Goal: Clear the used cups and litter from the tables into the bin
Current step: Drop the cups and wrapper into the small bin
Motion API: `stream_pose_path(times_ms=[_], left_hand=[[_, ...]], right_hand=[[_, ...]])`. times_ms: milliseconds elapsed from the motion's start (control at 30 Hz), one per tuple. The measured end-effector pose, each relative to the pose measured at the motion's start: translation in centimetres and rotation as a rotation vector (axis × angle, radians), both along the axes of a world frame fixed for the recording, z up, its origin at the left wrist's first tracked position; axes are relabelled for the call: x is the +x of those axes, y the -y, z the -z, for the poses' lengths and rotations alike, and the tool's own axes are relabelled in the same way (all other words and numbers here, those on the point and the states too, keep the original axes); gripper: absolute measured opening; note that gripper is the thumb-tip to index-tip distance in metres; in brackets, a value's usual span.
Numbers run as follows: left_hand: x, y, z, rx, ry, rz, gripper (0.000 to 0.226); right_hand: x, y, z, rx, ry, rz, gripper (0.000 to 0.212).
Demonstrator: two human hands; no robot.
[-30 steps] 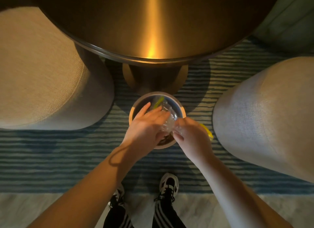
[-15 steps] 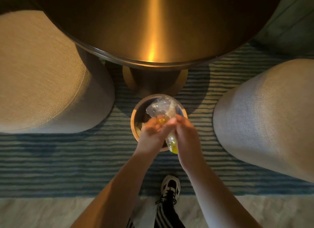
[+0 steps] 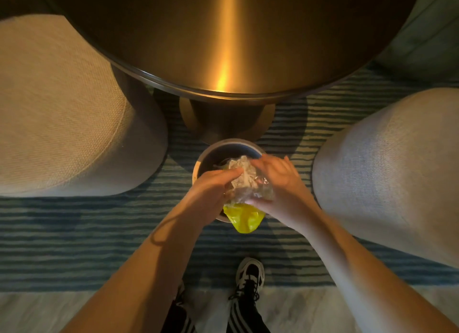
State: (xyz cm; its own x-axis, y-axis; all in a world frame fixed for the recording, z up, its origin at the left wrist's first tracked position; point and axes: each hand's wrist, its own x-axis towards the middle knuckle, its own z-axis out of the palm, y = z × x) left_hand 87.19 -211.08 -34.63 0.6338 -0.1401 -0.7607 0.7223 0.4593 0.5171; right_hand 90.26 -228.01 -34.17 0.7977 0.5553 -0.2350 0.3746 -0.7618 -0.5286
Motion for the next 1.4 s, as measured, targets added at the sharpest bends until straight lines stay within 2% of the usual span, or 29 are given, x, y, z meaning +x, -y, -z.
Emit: stream_pose_path(times_ms=[67, 133, 167, 233, 267, 300, 333, 433, 500, 567, 633, 667, 767, 800, 833, 867, 933, 967, 1067, 1167, 1300, 1400], left_hand=[[0.2, -0.2, -0.6, 0.337, -0.071, 0.186, 0.034], [-0.1, -1.1, -0.5, 0.657, 0.001, 0.243, 0.045], [-0.4, -1.7, -0.7, 0.773, 0.127, 0.262, 0.062], [-1.1, -2.5, -0.9, 0.927, 0.507, 0.46, 0.118], [-1.4, -2.4, -0.6, 0.981, 0.679, 0.604, 0.132], [-1.6, -2.2, -0.6, 1.012, 0.784, 0.707, 0.133], [-1.7, -2.0, -0.6, 1.016, 0.802, 0.74, 0.124], [-1.6, -1.7, 0.2, 1.009, 0.759, 0.586, 0.066], [-1.0, -1.8, 0.7, 1.001, 0.608, 0.501, 0.031], [-0.3, -1.5, 1.3, 0.909, 0.385, 0.461, 0.019], [-0.4, -0.8, 2.3, 0.926, 0.366, 0.498, 0.007], [-0.6, -0.7, 2.5, 0.931, 0.378, 0.504, 0.005], [-2.3, -1.8, 3.6, 0.797, 0.37, 0.465, 0.024], [-2.9, -2.4, 4.0, 0.73, 0.329, 0.412, 0.033], [-3.6, -3.2, 4.4, 0.759, 0.328, 0.356, 0.036], [-4.3, -4.0, 4.8, 0.882, 0.355, 0.319, 0.052], [-5.7, -5.3, 6.0, 1.206, 0.432, 0.329, 0.047], [-6.3, -5.8, 6.9, 1.299, 0.406, 0.347, 0.054], [-7.6, -6.6, 9.8, 1.356, 0.308, 0.436, 0.064], [-8.7, -6.9, 12.7, 1.374, 0.287, 0.471, 0.067], [-9.5, -6.9, 15.1, 1.375, 0.317, 0.469, 0.071], [-9.6, -6.8, 15.4, 1.388, 0.343, 0.463, 0.073]], right_hand=[[0.1, 0.3, 0.5, 0.164, -0.098, 0.174, 0.042], [0.0, 0.4, 0.4, 0.221, -0.197, 0.305, 0.021], [0.0, 0.5, 0.4, 0.221, -0.226, 0.332, 0.015], [0.0, 0.1, 0.2, 0.263, -0.355, 0.357, 0.011], [0.1, -0.3, 0.0, 0.312, -0.46, 0.383, 0.009], [0.2, -0.6, -0.2, 0.369, -0.562, 0.421, 0.006], [0.3, -0.8, -0.4, 0.412, -0.651, 0.466, 0.005], [0.2, -0.7, -0.2, 0.59, -0.848, 0.545, 0.025], [-0.2, -0.2, 0.1, 0.682, -0.879, 0.458, 0.037], [-0.9, -0.3, 0.4, 0.71, -0.798, 0.345, 0.045], [-1.7, -0.7, 1.4, 0.724, -0.66, 0.399, 0.022], [-2.0, -1.1, 1.9, 0.719, -0.603, 0.498, 0.014], [-2.4, -1.3, 5.1, 0.65, -0.567, 0.857, 0.021], [-2.4, -1.1, 6.3, 0.583, -0.442, 0.877, 0.019], [-2.4, -0.8, 7.7, 0.489, -0.27, 0.836, 0.016], [-2.2, -0.7, 9.1, 0.388, -0.117, 0.781, 0.014], [-1.9, -1.1, 12.6, 0.198, 0.058, 0.652, 0.01], [-1.6, -1.5, 14.6, 0.098, 0.08, 0.582, 0.01], [-0.9, -3.0, 20.7, -0.194, 0.03, 0.424, 0.033], [-0.1, -4.3, 25.1, -0.325, -0.127, 0.346, 0.066], [0.8, -4.6, 28.4, -0.477, -0.296, 0.21, 0.079], [1.0, -4.4, 28.5, -0.496, -0.28, 0.198, 0.089]])
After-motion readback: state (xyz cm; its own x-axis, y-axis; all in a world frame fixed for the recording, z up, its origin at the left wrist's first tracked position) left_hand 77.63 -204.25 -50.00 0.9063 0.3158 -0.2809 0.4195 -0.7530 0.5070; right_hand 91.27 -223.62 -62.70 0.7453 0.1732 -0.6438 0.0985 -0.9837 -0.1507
